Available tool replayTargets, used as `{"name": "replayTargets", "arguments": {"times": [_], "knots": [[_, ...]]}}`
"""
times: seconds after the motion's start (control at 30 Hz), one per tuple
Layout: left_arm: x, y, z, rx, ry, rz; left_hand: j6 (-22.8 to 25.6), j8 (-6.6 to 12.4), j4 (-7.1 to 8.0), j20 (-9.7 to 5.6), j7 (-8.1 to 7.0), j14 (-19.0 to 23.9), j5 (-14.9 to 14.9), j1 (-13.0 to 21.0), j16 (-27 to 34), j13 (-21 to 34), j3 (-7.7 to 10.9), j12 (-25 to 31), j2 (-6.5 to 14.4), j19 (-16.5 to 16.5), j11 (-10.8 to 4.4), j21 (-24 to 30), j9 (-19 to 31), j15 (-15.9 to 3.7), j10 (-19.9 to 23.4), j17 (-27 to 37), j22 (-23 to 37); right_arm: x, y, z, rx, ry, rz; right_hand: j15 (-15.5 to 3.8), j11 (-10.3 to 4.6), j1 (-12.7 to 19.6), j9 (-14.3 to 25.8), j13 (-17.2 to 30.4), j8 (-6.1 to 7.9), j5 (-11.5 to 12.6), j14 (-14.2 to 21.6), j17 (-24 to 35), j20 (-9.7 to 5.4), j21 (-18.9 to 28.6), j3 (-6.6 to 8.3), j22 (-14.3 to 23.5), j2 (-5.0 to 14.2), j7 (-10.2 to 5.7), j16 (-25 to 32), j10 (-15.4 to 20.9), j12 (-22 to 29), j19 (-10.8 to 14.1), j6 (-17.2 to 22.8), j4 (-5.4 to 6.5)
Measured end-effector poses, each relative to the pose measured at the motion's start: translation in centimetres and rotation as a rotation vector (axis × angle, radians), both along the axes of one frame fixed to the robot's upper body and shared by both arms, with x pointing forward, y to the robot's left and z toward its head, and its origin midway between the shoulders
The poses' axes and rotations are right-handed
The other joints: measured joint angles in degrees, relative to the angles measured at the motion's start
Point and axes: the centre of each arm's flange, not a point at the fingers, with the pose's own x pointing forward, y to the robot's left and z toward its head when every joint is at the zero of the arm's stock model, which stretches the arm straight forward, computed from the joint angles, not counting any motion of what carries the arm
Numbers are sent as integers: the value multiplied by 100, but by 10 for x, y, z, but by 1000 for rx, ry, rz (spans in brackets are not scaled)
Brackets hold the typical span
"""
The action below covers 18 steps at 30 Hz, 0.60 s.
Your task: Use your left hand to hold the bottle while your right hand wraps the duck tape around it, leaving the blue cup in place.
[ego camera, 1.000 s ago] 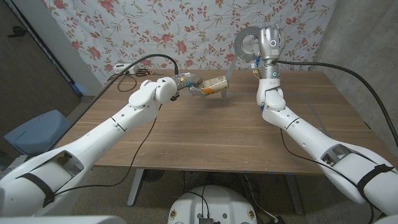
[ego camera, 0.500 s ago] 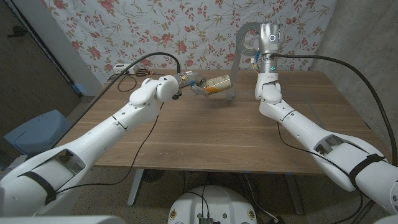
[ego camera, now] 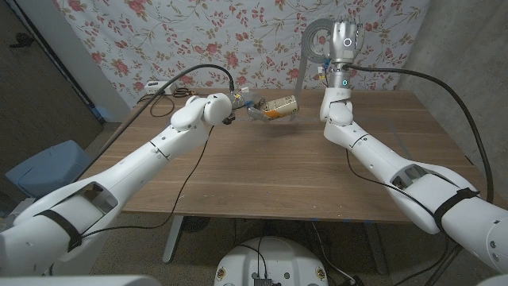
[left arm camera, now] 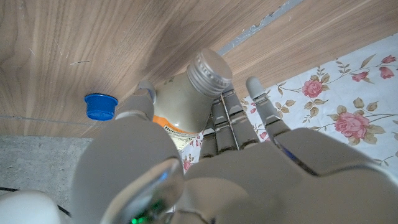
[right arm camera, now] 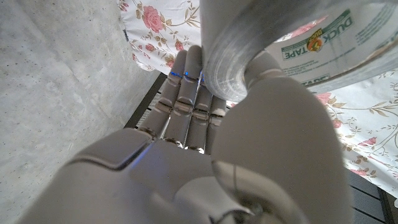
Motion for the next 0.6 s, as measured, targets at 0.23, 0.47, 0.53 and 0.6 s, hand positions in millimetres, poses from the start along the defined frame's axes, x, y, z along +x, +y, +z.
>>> {"name": "replayTargets", "arguments": {"times": [0.23,0.47,0.53,0.6], "knots": [[10,-5,3,-5,18,0,50,0,0,23,50,96,-15,0,59,50,0,10,0,21,31,88,0,34,32,36,0,-10,10,7,-18,-34,9,11,19,13,-4,0,-3,-33,11,86,10,53,9,-27,-13,30,1,20,18,-10,31,-5],[21,-8,4,-25,45,-1,82,0,0,53,81,164,-16,0,122,88,0,142,0,-9,61,154,0,41,61,65,1,-19,22,12,-52,-53,22,102,1,44,-37,0,-28,-43,101,102,11,169,9,-54,-44,60,78,39,18,-11,63,-4],[22,-8,5,-26,47,1,82,0,0,73,82,165,-61,0,145,88,0,188,0,11,61,154,1,41,61,65,-23,-19,22,12,-57,-52,20,102,23,59,-36,0,-28,-58,102,102,31,185,9,-78,-59,60,79,62,18,-31,64,-4],[24,-8,5,-26,50,4,83,0,0,73,82,165,-61,0,145,96,0,199,0,11,61,154,1,40,61,87,-27,-18,23,12,-63,-43,16,102,40,82,-37,0,-39,-72,102,103,40,208,16,-81,-82,88,81,80,17,-40,95,3]]}}
